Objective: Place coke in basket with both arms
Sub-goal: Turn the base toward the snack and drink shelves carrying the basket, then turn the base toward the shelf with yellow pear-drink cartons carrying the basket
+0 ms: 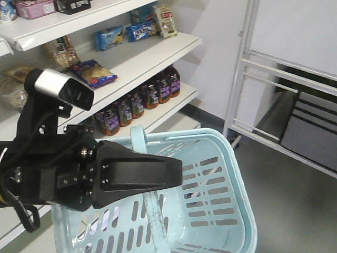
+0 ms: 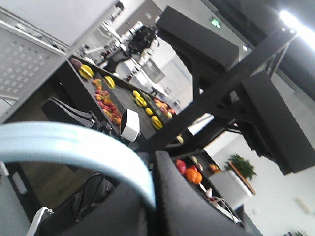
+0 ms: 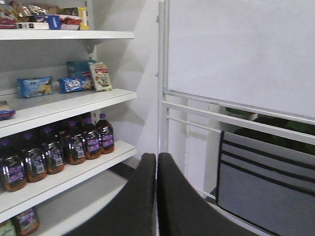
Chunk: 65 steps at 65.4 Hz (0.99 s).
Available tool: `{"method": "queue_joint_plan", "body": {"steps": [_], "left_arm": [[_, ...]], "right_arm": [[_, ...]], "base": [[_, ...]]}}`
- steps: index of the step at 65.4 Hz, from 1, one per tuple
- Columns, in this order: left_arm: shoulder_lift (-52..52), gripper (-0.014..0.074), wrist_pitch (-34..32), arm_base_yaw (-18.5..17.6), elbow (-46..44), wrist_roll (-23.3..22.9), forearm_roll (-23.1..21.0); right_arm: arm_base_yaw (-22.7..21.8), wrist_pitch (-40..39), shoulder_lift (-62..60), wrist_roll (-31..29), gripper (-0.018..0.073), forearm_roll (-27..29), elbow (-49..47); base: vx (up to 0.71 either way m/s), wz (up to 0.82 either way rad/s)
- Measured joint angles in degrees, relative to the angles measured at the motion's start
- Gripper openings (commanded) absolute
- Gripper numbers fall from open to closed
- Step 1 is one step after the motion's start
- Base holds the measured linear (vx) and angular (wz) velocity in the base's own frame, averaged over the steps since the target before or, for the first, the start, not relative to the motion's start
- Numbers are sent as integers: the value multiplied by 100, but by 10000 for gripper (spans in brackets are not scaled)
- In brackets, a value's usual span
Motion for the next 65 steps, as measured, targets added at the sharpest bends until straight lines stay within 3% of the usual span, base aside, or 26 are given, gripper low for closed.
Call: {"method": "queue_joint_plan", "body": {"steps": [65], "left_arm": [[0, -6, 0, 0, 0, 0, 0]], "right_arm": [[0, 0, 0, 0, -5, 0, 0]], "base": [[12, 46]]}}
